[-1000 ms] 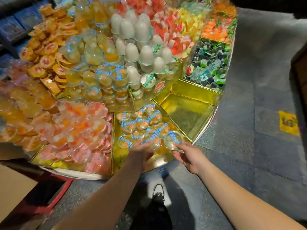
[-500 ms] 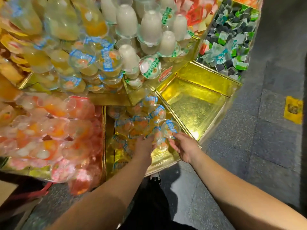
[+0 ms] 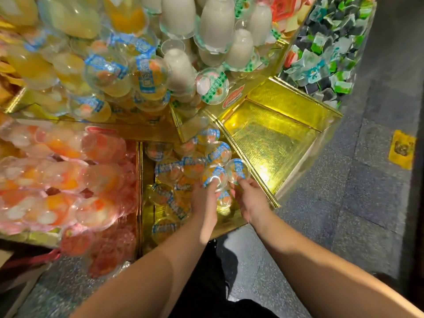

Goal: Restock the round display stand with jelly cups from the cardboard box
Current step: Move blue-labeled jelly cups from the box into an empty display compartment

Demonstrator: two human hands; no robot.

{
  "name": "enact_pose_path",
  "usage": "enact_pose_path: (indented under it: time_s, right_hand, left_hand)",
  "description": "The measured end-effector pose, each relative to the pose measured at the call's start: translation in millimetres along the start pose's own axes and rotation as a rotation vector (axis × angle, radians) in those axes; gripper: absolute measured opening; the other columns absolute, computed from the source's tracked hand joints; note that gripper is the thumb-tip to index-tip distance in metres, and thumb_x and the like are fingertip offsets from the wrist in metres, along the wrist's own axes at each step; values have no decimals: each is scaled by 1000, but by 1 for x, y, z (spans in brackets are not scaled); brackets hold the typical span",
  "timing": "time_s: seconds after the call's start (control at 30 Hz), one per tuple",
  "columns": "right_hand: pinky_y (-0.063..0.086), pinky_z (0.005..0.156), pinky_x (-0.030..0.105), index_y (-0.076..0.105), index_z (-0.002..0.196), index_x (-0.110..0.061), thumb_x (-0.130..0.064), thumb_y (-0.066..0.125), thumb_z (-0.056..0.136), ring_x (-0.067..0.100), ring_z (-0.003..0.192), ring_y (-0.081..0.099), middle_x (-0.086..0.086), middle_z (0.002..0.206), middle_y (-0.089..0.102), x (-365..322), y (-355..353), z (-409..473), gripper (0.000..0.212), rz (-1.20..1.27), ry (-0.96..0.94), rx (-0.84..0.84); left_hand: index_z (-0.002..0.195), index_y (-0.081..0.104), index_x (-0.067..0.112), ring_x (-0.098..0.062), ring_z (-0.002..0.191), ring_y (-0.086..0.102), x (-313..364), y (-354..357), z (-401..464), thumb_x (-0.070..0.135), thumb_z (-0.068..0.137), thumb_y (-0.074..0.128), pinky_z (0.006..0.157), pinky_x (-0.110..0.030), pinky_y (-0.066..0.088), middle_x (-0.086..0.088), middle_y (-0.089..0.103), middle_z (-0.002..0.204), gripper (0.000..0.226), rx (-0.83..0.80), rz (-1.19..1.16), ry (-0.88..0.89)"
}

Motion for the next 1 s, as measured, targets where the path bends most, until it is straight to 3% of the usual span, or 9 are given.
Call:
enact_pose_path:
  time_s: [0.13, 0.27, 0.4, 0.57, 0.67, 0.73, 0.83, 0.93, 1.0]
  right_hand:
    - [52, 53, 23, 56, 100, -11, -10, 65, 94, 15, 63, 60, 9, 85, 65, 7, -2, 3, 11, -21, -87, 69]
    - [54, 70, 31, 54, 102, -13, -21, 69, 91, 20, 78, 65, 9, 92, 68, 8, -5, 9, 21, -198, -132, 137]
    - [58, 75, 34, 54, 103, -12, -37, 79, 82, 19, 74, 66, 7, 90, 69, 2, -11, 8, 42, -288, -43, 30]
    - [59, 86, 41, 59, 113, -9, -50, 82, 73, 20, 77, 69, 8, 95, 73, -5, -19, -6, 62, -440, -11, -15]
    - [51, 60, 28, 60, 107, -8, -40, 76, 83, 18, 69, 62, 9, 91, 69, -11, -26, -24, 42, -463, -51, -20]
    - [46, 60, 27, 55, 94, -14, -29, 69, 91, 16, 69, 58, 6, 83, 63, -15, -32, -40, 21, -451, -96, -27]
    - [41, 61, 28, 55, 92, -17, -30, 68, 92, 17, 71, 56, 3, 80, 63, -15, -46, -62, 18, -543, -196, -74]
    - [39, 64, 29, 57, 87, -19, -31, 66, 91, 20, 78, 53, 3, 77, 63, -10, -61, -95, 15, -713, -305, -117]
    - [41, 69, 31, 59, 81, -19, -31, 67, 90, 20, 77, 54, 1, 73, 60, -4, -68, -122, 17, -824, -390, -138]
  left_hand:
    - [132, 53, 20, -11, 102, 65, -4, -2, 4, 27, 91, 68, 64, -9, 47, 4, 63, 125, 44, -17, 18, -23]
    - [136, 44, 18, -15, 101, 62, -1, 0, 3, 24, 94, 65, 71, -18, 47, 1, 59, 124, 48, -7, 54, -17]
    - [147, 30, 12, -23, 108, 60, 1, -4, 1, 36, 90, 69, 75, -26, 48, -7, 49, 139, 73, -7, 102, -118]
    - [127, 54, 6, -12, 84, 61, 9, -8, -1, 41, 91, 66, 76, -29, 47, 4, 61, 94, 51, -68, 97, -232]
    - [124, 59, 7, -13, 78, 60, 16, -16, -10, 36, 91, 68, 65, -26, 49, 3, 60, 84, 45, -63, 59, -229]
    - [125, 58, 8, -14, 69, 58, 20, -24, -24, 31, 90, 70, 55, -22, 44, 0, 59, 86, 44, -64, 119, -170]
    - [127, 56, -2, -17, 70, 57, 29, -40, -58, 19, 93, 64, 67, -26, 49, -8, 61, 92, 42, -170, 352, -4]
    - [120, 59, -3, -33, 100, 65, 33, -67, -103, 21, 93, 63, 89, -40, 53, -20, 65, 110, 36, -226, 586, 187]
    - [115, 61, 6, -33, 112, 60, 38, -91, -136, 25, 94, 64, 94, -38, 48, -16, 63, 117, 29, -184, 710, 320]
Point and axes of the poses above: each hand's wrist, its own z-axis towards the middle knuckle, its own y-axis out of the palm, x = y × z, the point moved 2 cm from there along z, towards the middle knuckle
